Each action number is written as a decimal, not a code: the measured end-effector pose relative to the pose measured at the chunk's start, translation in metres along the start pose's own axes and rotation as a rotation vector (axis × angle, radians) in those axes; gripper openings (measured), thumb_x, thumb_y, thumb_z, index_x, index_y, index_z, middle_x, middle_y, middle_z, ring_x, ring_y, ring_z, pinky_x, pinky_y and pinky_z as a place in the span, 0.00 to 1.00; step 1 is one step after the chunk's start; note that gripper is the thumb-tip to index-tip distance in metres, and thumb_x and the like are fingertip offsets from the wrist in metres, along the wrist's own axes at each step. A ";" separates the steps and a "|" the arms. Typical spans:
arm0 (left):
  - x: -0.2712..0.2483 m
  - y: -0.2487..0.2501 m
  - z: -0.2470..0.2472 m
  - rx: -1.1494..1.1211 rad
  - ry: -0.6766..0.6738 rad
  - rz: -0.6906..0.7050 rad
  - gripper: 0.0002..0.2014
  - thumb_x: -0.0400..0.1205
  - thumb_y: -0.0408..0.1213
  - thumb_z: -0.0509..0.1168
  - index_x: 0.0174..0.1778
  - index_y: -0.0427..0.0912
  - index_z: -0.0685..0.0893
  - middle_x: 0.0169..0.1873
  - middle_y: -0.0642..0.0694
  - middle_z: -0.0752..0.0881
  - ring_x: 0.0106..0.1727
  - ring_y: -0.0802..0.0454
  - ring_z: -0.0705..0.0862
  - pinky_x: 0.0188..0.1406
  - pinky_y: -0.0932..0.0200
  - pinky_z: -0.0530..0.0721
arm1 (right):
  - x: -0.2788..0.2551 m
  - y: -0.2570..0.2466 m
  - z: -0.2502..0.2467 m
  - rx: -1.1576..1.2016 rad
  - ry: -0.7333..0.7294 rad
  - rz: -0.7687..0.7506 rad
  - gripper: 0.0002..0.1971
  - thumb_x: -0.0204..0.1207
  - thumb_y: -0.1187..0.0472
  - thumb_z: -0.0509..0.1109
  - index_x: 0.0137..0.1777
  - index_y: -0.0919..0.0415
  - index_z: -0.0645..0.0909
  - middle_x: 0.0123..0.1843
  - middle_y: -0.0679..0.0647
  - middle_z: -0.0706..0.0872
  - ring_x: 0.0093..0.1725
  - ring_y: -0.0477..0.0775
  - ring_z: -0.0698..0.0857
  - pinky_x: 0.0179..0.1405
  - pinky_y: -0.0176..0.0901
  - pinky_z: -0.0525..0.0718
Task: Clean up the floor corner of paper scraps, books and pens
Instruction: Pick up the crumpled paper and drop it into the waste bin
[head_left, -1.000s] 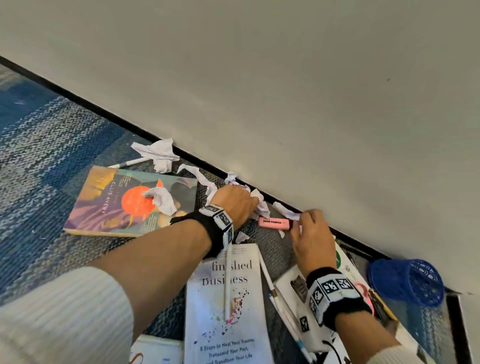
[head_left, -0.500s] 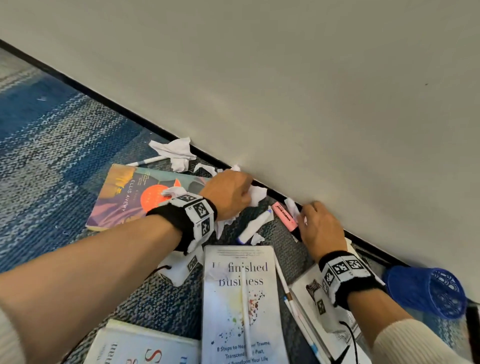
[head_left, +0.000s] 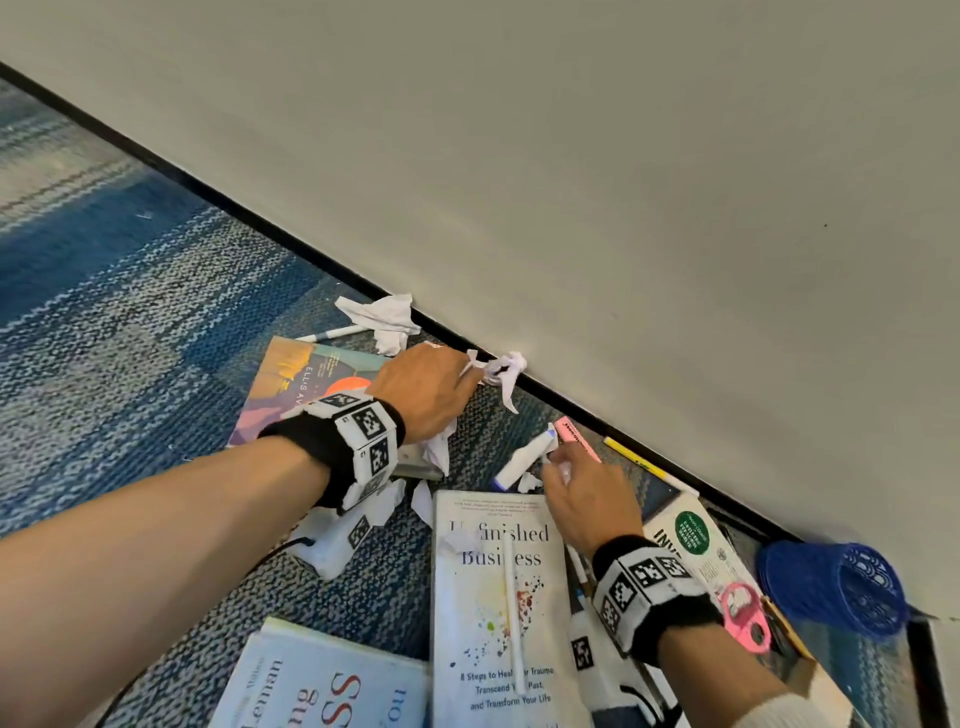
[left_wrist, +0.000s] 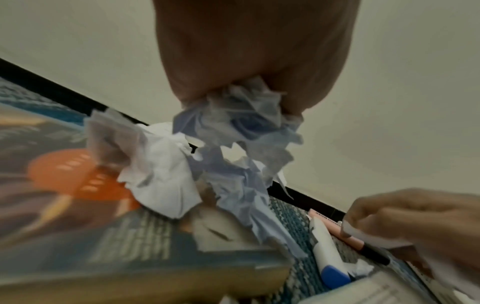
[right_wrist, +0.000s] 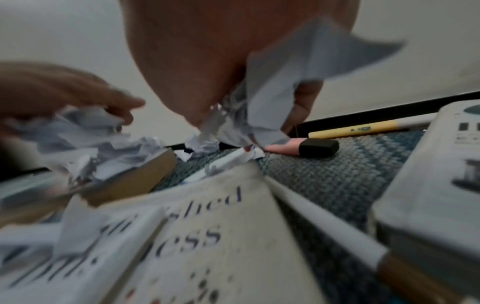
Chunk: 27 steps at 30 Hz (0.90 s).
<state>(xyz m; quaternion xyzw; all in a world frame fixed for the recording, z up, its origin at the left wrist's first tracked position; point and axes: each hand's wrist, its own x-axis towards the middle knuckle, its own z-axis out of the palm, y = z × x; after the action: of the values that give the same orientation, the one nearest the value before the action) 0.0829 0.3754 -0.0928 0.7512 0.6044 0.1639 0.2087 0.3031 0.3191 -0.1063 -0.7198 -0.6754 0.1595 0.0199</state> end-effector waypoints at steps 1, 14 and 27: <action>-0.007 -0.004 -0.003 -0.025 -0.005 -0.010 0.19 0.90 0.47 0.50 0.34 0.44 0.71 0.30 0.45 0.77 0.36 0.42 0.77 0.38 0.52 0.71 | -0.001 -0.004 0.003 -0.048 -0.037 0.024 0.18 0.80 0.43 0.60 0.63 0.51 0.78 0.53 0.59 0.88 0.53 0.62 0.86 0.51 0.50 0.82; -0.113 -0.041 0.019 0.368 -0.389 0.345 0.18 0.88 0.39 0.54 0.74 0.41 0.64 0.70 0.40 0.68 0.50 0.37 0.85 0.40 0.41 0.84 | 0.010 -0.023 0.011 -0.291 -0.228 0.034 0.15 0.80 0.53 0.63 0.56 0.62 0.83 0.58 0.59 0.87 0.58 0.61 0.85 0.55 0.46 0.81; -0.105 -0.025 0.039 0.452 -0.319 0.366 0.15 0.88 0.33 0.51 0.71 0.40 0.68 0.62 0.41 0.78 0.53 0.39 0.83 0.42 0.43 0.82 | -0.037 -0.034 0.014 0.042 0.079 -0.206 0.07 0.79 0.58 0.65 0.48 0.55 0.68 0.33 0.49 0.78 0.30 0.52 0.75 0.26 0.46 0.68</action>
<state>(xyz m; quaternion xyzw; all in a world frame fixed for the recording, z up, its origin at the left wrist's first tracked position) 0.0582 0.2727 -0.1385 0.8907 0.4404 -0.0593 0.0957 0.2654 0.2835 -0.1039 -0.6516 -0.7410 0.1425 0.0778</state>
